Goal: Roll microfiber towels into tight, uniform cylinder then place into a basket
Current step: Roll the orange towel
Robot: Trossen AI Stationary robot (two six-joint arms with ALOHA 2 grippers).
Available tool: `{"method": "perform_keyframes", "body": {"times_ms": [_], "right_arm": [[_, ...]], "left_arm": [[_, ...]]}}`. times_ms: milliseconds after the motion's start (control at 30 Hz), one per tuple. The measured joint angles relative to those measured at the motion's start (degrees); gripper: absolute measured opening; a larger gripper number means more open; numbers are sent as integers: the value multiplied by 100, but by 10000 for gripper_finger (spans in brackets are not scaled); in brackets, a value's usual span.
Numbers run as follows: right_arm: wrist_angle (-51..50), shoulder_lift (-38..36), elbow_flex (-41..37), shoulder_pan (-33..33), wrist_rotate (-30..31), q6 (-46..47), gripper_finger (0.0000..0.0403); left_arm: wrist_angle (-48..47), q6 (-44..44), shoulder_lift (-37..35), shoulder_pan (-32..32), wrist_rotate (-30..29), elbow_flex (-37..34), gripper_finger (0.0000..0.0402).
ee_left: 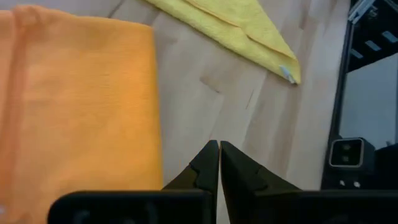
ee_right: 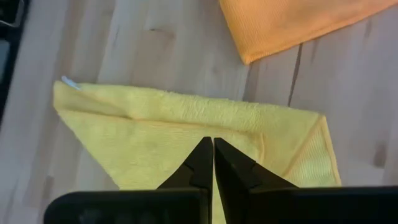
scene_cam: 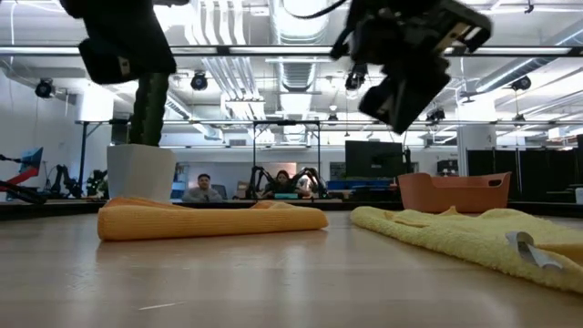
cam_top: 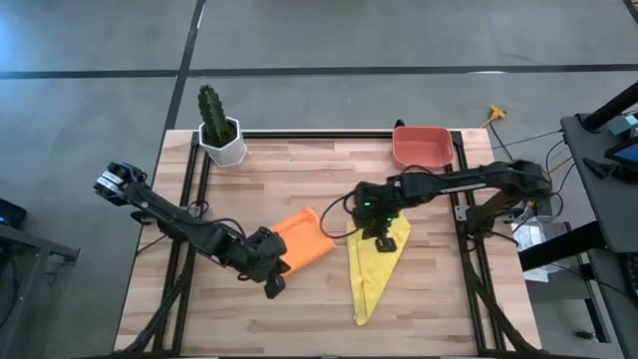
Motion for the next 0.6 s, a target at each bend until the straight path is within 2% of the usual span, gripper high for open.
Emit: {"method": "perform_keyframes", "body": {"times_ms": [267, 433, 600], "right_arm": [[551, -1318, -1100, 2, 109, 453, 8], [567, -1680, -1409, 2, 355, 497, 8], [560, -1721, -1476, 2, 368, 537, 9]], "left_arm": [[301, -4, 840, 52, 15, 116, 8], [354, -103, 1123, 41, 304, 127, 61], [362, -44, 1139, 44, 303, 172, 129]]}}
